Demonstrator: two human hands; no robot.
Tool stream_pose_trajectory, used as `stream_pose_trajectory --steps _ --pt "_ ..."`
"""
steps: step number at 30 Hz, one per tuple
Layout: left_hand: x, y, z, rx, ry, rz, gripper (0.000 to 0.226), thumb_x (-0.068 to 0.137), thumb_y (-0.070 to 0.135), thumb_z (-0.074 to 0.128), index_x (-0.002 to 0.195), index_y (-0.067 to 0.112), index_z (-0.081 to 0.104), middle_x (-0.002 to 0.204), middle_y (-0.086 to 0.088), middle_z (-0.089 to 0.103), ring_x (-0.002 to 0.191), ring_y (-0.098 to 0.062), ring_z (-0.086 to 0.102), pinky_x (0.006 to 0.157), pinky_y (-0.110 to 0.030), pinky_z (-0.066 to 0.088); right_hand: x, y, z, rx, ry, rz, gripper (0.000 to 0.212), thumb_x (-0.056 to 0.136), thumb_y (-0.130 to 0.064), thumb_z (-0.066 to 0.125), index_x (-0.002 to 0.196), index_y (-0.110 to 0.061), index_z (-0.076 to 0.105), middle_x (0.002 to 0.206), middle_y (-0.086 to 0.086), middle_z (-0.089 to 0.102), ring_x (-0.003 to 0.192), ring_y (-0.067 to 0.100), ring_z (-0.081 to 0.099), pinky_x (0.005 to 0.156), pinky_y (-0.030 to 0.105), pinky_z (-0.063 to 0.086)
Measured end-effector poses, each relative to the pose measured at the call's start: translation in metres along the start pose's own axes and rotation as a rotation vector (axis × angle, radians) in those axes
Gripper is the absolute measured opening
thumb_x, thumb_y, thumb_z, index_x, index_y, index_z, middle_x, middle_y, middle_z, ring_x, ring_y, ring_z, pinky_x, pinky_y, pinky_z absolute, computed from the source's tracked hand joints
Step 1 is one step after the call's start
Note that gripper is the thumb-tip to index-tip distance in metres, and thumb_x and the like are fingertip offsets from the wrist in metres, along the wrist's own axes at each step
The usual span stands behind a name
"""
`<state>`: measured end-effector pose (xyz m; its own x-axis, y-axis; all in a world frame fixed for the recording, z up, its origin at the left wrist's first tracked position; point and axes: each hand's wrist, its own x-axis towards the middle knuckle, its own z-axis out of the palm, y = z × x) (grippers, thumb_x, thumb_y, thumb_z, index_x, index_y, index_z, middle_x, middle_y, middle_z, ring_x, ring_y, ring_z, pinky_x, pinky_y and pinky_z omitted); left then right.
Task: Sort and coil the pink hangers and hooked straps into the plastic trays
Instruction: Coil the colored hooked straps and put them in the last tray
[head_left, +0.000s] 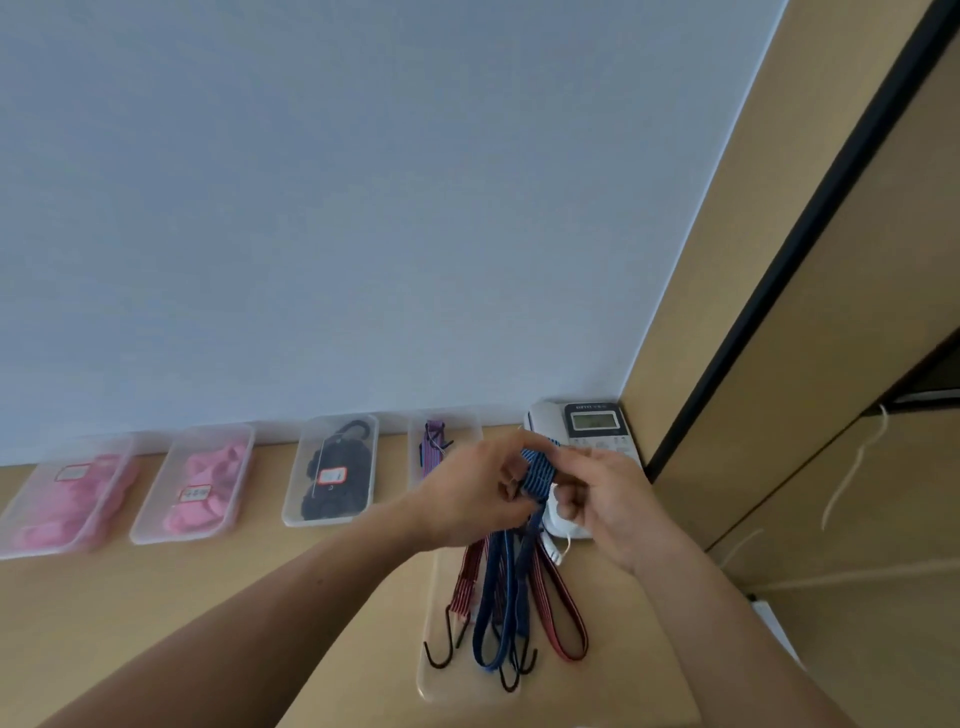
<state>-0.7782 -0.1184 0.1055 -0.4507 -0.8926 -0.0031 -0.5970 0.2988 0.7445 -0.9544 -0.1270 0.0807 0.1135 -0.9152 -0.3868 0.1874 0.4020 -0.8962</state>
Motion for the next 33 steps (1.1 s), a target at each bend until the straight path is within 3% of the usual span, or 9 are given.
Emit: stream_pose_trajectory --steps 4,6,7,10,14,16,19,27,33 --pt "0.002 0.004 -0.009 -0.146 0.086 0.007 0.023 0.088 0.016 0.071 0.11 0.021 0.071 0.078 0.011 0.071 0.069 0.0 0.063 0.067 -0.018 0.052 0.0 0.0 0.005 -0.327 0.142 -0.277 0.021 0.094 -0.023 0.062 0.114 -0.028 0.062 0.09 -0.004 0.063 0.077 0.005 0.061 0.07 0.021 0.045" --pt "0.004 0.006 -0.013 -0.33 0.14 -0.033 0.013 0.087 0.019 0.074 0.1 0.018 0.075 0.074 0.01 0.073 0.065 0.001 0.063 0.066 -0.02 0.053 -0.002 0.002 0.009 -0.295 0.083 -0.353 0.02 0.1 -0.018 0.051 0.11 -0.018 0.067 0.099 -0.006 0.066 0.083 -0.008 0.062 0.07 0.009 0.045" --pt "0.006 0.008 -0.016 -0.387 0.185 -0.042 0.008 0.086 0.022 0.075 0.094 0.019 0.076 0.072 0.011 0.073 0.064 0.001 0.063 0.065 -0.019 0.052 -0.004 0.003 0.011 -0.241 0.037 -0.35 0.024 0.102 -0.016 0.045 0.105 -0.016 0.069 0.093 -0.007 0.069 0.078 -0.009 0.063 0.065 0.006 0.045" --pt "0.013 0.008 -0.02 -0.374 0.31 -0.033 0.004 0.085 0.027 0.076 0.084 0.026 0.072 0.07 0.017 0.071 0.062 0.008 0.061 0.056 -0.007 0.043 -0.01 0.007 0.015 -0.083 -0.115 -0.284 0.043 0.104 -0.028 0.036 0.088 -0.024 0.076 0.081 -0.004 0.074 0.078 0.007 0.069 0.063 0.014 0.051" --pt "0.02 0.002 -0.023 -0.406 0.364 -0.109 0.01 0.088 0.032 0.071 0.084 0.023 0.07 0.069 0.014 0.068 0.061 0.004 0.06 0.055 -0.009 0.042 -0.009 0.013 0.017 0.027 -0.163 -0.36 0.057 0.1 -0.048 0.031 0.102 -0.006 0.069 0.097 0.022 0.071 0.095 0.032 0.069 0.083 0.031 0.055" --pt "0.022 -0.004 -0.025 -0.393 0.389 -0.151 0.017 0.089 0.036 0.069 0.084 0.02 0.069 0.065 0.013 0.066 0.058 0.003 0.059 0.052 -0.01 0.041 -0.009 0.014 0.017 0.004 -0.184 -0.378 0.057 0.092 -0.053 0.043 0.101 -0.002 0.068 0.089 0.021 0.071 0.084 0.031 0.068 0.078 0.032 0.055" --pt "0.022 -0.009 -0.028 -0.392 0.354 -0.172 0.02 0.091 0.039 0.066 0.085 0.02 0.068 0.06 0.016 0.065 0.051 0.005 0.056 0.051 -0.01 0.041 -0.01 0.012 0.017 -0.04 -0.166 -0.394 0.042 0.087 -0.04 0.062 0.09 0.002 0.068 0.077 0.016 0.07 0.067 0.022 0.064 0.064 0.025 0.053" --pt "0.019 -0.007 -0.031 -0.634 0.215 -0.227 0.023 0.095 0.031 0.063 0.089 0.011 0.072 0.079 0.0 0.075 0.071 -0.013 0.07 0.056 -0.024 0.047 -0.008 0.008 0.022 -0.084 -0.124 -0.41 0.027 0.076 -0.026 0.066 0.079 0.001 0.066 0.065 0.011 0.069 0.049 0.013 0.055 0.053 0.022 0.049" --pt "0.014 -0.007 -0.025 -0.582 0.114 -0.211 0.023 0.095 0.018 0.062 0.107 0.0 0.07 0.096 -0.011 0.076 0.079 -0.009 0.068 0.064 -0.02 0.051 -0.006 0.014 0.032 -0.041 -0.034 -0.334 0.024 0.067 -0.026 0.072 0.076 -0.004 0.069 0.064 0.015 0.07 0.046 0.013 0.057 0.047 0.02 0.048"
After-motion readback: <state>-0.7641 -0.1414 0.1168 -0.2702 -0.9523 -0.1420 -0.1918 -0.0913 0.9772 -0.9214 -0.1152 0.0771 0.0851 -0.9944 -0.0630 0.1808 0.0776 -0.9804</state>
